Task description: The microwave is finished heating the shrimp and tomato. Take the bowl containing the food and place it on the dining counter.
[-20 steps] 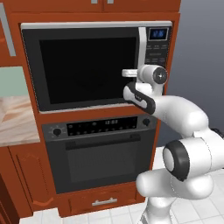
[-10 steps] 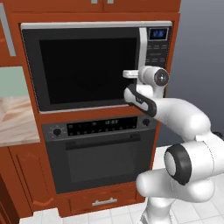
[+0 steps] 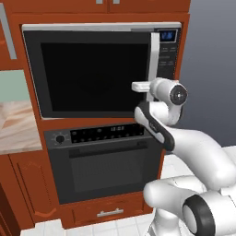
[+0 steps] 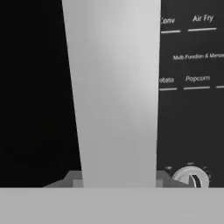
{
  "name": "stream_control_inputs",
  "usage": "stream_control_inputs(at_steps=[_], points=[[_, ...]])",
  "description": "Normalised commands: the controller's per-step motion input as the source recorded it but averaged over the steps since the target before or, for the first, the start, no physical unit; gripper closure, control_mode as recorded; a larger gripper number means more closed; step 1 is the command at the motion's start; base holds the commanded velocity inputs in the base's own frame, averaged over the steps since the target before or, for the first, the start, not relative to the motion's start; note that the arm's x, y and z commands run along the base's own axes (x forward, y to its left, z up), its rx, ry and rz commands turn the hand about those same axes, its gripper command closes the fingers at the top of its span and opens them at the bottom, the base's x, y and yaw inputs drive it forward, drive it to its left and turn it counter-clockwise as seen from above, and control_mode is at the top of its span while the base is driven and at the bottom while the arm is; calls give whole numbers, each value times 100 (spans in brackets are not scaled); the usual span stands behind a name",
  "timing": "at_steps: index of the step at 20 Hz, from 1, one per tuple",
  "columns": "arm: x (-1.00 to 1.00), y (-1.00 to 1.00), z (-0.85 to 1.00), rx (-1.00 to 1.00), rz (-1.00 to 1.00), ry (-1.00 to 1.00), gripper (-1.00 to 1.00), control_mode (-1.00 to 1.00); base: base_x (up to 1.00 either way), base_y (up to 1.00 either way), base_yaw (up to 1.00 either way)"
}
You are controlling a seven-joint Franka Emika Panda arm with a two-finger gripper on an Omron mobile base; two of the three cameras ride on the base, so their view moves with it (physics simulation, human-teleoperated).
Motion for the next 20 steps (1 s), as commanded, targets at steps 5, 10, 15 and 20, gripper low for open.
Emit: stream_control_inputs(at_steps=[5,10,15,20], points=[[-100,37,85,0,0,0,100,-100,0,0,0],[-100,64,86,0,-5,0,100,-100,0,0,0],[-100,61,77,0,-4,0,100,-100,0,0,0],[-100,52,48,-1,-1,0,-100,-100,0,0,0]])
